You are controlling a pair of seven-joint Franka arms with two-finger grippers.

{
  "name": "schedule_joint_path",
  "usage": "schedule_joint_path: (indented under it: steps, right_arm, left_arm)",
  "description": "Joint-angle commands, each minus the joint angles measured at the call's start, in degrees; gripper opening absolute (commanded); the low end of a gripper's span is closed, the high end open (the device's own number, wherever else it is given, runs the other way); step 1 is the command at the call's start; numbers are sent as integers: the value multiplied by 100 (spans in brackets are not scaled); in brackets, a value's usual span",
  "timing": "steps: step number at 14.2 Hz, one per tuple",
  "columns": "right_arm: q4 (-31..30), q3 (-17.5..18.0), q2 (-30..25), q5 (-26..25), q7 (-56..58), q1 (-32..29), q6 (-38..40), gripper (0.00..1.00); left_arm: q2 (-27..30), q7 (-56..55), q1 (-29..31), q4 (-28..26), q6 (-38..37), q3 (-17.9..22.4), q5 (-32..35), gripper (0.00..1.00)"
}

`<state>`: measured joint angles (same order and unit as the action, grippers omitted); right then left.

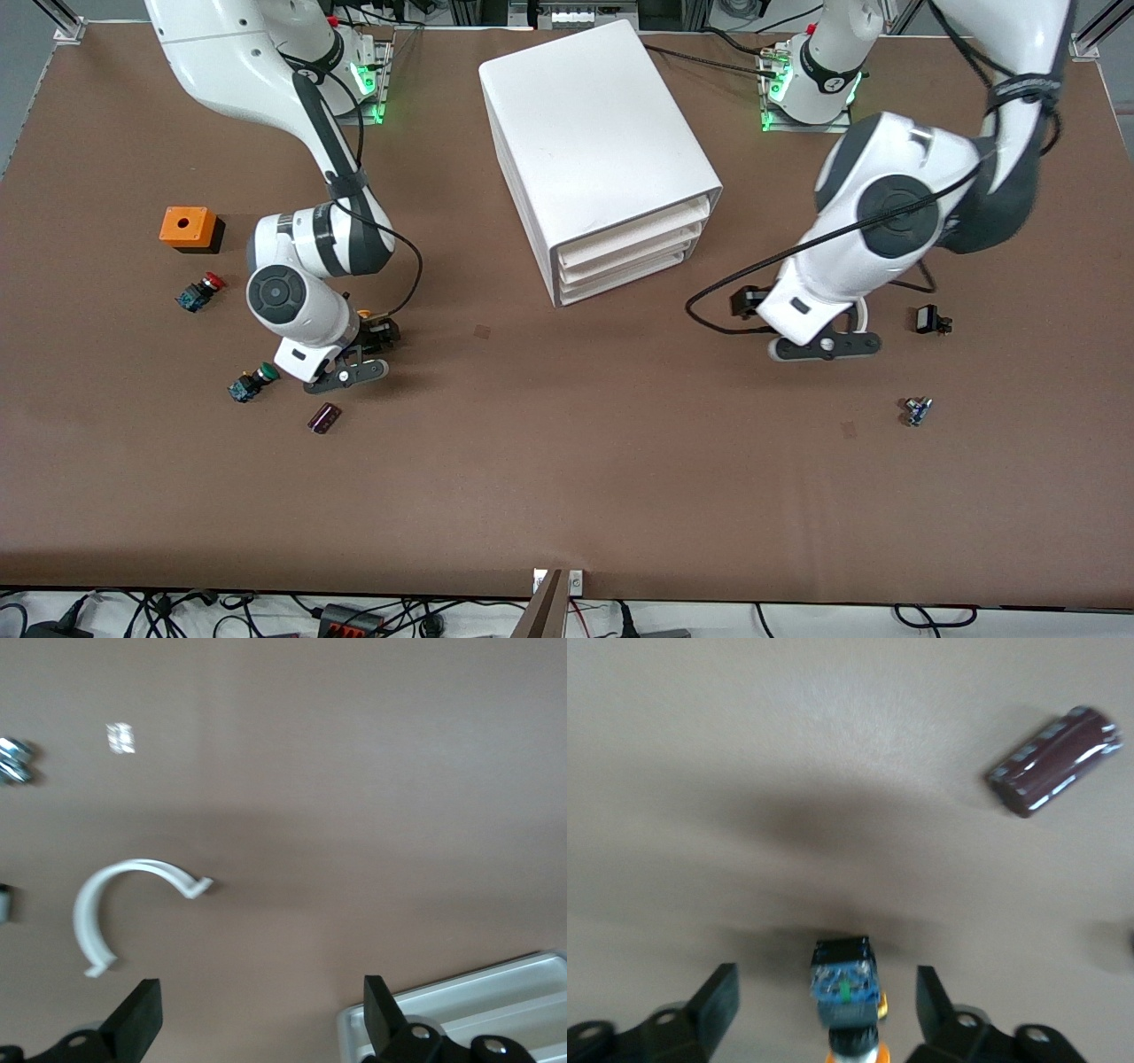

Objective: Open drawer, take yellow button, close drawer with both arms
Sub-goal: 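Place the button on the table with the right gripper and release it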

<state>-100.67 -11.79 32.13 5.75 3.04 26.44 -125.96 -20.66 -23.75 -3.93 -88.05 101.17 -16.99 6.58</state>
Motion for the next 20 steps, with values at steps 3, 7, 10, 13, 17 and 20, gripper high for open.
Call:
schedule_joint_path:
  steps: [3, 7, 10, 13, 17, 20]
  right_arm:
    - [1101, -112, -145, -4, -189, -60, 1520, 100]
    - [1636, -349, -540, -65, -181, -42, 2231, 100]
    - [2058, -586, -690, -57, -146, -42, 2645, 100]
    - [2533, -780, -699, 5, -145, -68, 3049, 100]
    - [2657, -1166, -901, 5, -172, -68, 3252, 100]
    - [2745, -1133, -1156, 127, -198, -436, 3218, 100]
  left_arm:
    - [185, 1291, 568, 666, -1114, -68, 185, 100]
    - [675, 2275, 1061, 580, -1354, 2, -68, 100]
    - [1334, 2717, 842, -130, -1214, 747, -585, 100]
    - [2266, 2726, 683, -1149, -619, 1057, -1018, 100]
    - [2347, 2970, 447, -1425, -35, 1329, -774, 100]
    - [2426, 2999, 411, -1434, -334, 1321, -349, 100]
